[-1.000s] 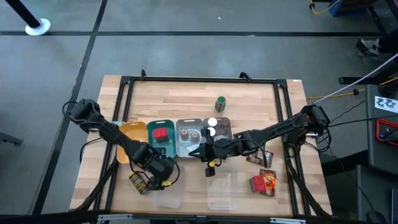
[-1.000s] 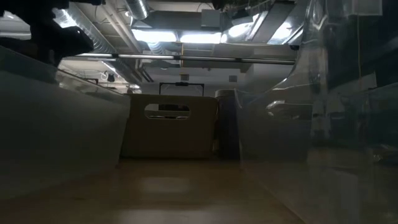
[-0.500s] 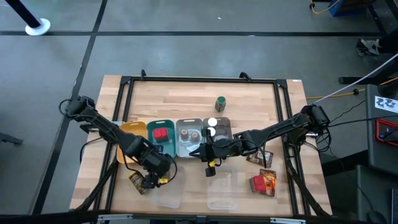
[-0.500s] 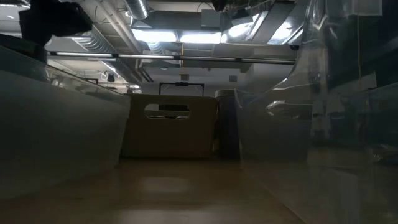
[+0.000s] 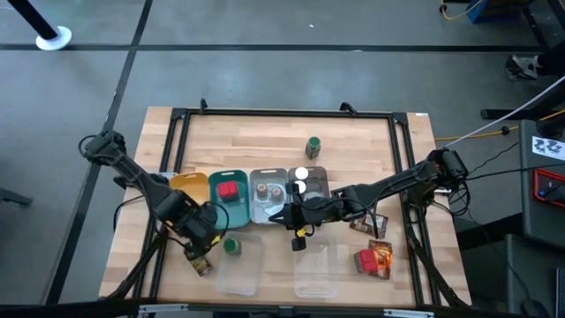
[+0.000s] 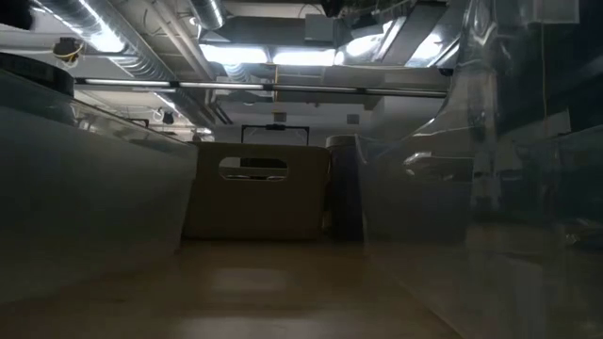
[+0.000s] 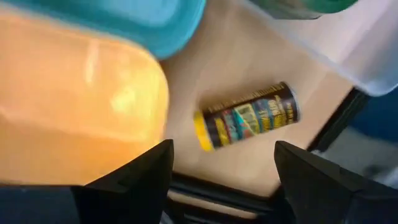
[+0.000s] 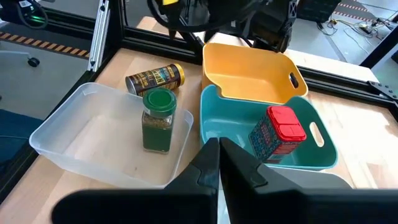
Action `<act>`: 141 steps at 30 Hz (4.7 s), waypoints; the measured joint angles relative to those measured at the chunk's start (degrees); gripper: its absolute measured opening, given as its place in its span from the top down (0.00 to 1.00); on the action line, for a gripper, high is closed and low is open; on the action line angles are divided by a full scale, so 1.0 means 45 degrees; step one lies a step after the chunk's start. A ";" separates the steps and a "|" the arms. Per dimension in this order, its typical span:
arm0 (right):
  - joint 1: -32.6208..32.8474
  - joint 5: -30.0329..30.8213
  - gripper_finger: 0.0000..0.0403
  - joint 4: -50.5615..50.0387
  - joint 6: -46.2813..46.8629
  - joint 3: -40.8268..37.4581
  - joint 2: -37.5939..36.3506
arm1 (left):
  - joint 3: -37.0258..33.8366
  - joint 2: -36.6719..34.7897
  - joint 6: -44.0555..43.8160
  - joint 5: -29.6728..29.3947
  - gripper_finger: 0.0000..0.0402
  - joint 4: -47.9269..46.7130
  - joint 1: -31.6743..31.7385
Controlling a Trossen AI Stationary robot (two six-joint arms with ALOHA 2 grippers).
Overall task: Sort spices by type
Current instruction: Put the yellow spice seasoning into the yellow bin
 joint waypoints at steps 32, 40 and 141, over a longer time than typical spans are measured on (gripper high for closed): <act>0.0000 -0.0219 0.96 -0.0367 -0.0760 0.0000 0.0010 | 0.0000 0.1292 -1.5790 -0.1295 0.35 0.1242 -0.3253; 0.0000 -0.0214 0.96 -0.0360 -0.1178 0.0000 0.0010 | 0.0000 0.2016 -2.0004 -0.1615 0.35 0.1241 -0.4199; 0.0000 -0.0209 0.96 -0.0347 -0.1192 0.0000 0.0015 | -0.1817 0.5764 -1.8052 -0.3126 0.35 0.4436 -0.4072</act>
